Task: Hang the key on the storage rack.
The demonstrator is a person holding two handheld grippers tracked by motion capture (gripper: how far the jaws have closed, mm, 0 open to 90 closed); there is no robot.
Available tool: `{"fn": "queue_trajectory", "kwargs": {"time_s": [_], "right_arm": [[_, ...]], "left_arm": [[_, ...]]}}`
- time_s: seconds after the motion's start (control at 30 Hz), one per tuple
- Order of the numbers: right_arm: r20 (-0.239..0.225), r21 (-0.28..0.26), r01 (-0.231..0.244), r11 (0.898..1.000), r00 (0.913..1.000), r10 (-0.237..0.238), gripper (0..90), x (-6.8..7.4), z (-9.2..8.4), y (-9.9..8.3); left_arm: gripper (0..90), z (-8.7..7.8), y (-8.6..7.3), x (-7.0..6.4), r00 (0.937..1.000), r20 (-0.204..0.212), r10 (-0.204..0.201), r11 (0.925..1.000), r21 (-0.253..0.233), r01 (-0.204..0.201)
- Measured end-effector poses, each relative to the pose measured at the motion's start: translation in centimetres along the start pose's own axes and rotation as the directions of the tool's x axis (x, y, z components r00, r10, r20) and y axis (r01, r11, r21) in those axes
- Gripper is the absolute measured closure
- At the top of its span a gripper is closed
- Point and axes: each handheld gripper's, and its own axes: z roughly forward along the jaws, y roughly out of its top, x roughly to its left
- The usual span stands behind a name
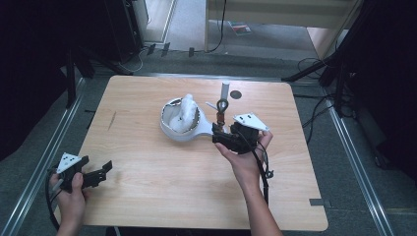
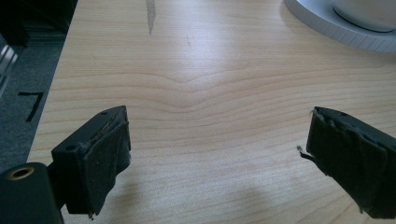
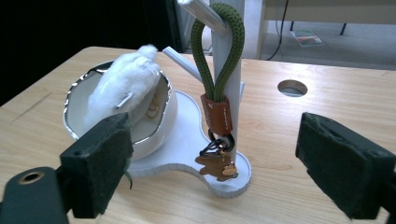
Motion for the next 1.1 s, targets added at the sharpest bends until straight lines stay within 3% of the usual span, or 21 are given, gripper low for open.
{"fn": "queue_trajectory", "kwargs": {"time_s": [0.07,0.13,0.4,0.8,1.1], "right_arm": [[0.0,0.001,-0.001,1.0,1.0,0.001,2.0,-0.3,-0.4,-0.2],[-0.005,0.003,-0.001,1.0,1.0,0.001,0.0,-0.7,-0.6,-0.4],[0.033,0.001,-0.028,1.0,0.9991,0.028,0.0,-3.1,-1.8,-2.0],[0.071,-0.036,-0.012,0.999,0.9974,0.014,0.0,-6.2,-3.9,-5.0],[0.106,-0.015,-0.044,0.999,0.9934,0.045,0.0,-9.0,-5.2,-7.3]], "left_arm": [[7.0,0.0,0.0,0.0,1.0,0.001,-0.001,1.0,-0.001,0.001],[7.0,0.0,0.0,0.0,1.0,0.001,-0.003,1.0,-0.003,0.003],[7.0,0.0,0.0,0.0,1.0,-0.001,0.001,1.0,0.005,-0.001],[7.0,0.0,0.0,0.0,1.0,-0.001,0.001,1.0,0.004,-0.001],[7.0,0.0,0.0,-0.1,1.0,-0.002,0.001,1.0,0.004,-0.001]]}}
